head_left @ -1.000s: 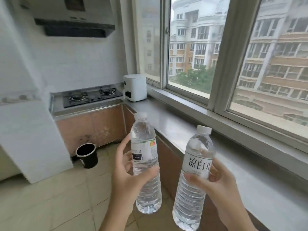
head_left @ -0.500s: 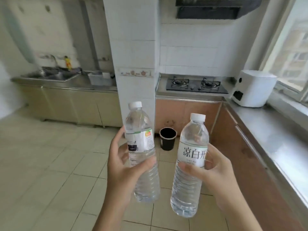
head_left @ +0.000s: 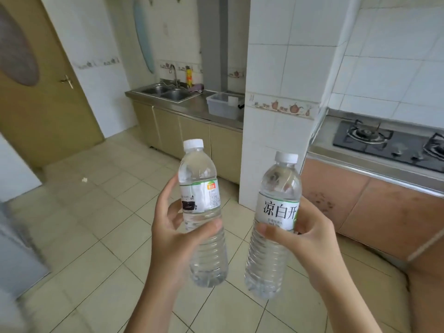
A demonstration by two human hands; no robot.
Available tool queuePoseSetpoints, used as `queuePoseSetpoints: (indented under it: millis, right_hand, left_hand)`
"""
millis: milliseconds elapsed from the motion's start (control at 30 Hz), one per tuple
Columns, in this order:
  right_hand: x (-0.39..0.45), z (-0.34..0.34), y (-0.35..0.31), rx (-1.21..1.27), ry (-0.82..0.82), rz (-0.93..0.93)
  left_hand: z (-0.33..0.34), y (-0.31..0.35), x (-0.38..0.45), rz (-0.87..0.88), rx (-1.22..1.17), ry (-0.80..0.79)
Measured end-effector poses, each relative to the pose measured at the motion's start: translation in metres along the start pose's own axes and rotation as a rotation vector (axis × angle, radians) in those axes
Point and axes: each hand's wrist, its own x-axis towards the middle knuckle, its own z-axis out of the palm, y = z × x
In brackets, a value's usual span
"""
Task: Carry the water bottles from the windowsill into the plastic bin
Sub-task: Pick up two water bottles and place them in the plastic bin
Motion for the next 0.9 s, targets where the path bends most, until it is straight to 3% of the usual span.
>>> queuePoseSetpoints:
  millis: [300, 900]
  right_hand:
    - [0.167, 0.033, 0.033, 0.082, -0.034, 0.032]
    - [0.548, 0.104, 0.085, 0.010, -0.054, -0.034]
  left_hand:
    - [0.020, -0.042, 0.141, -0.022, 0.031, 0.106]
    - [0.092, -0.116, 0.516, -0.043, 0.025, 0.086]
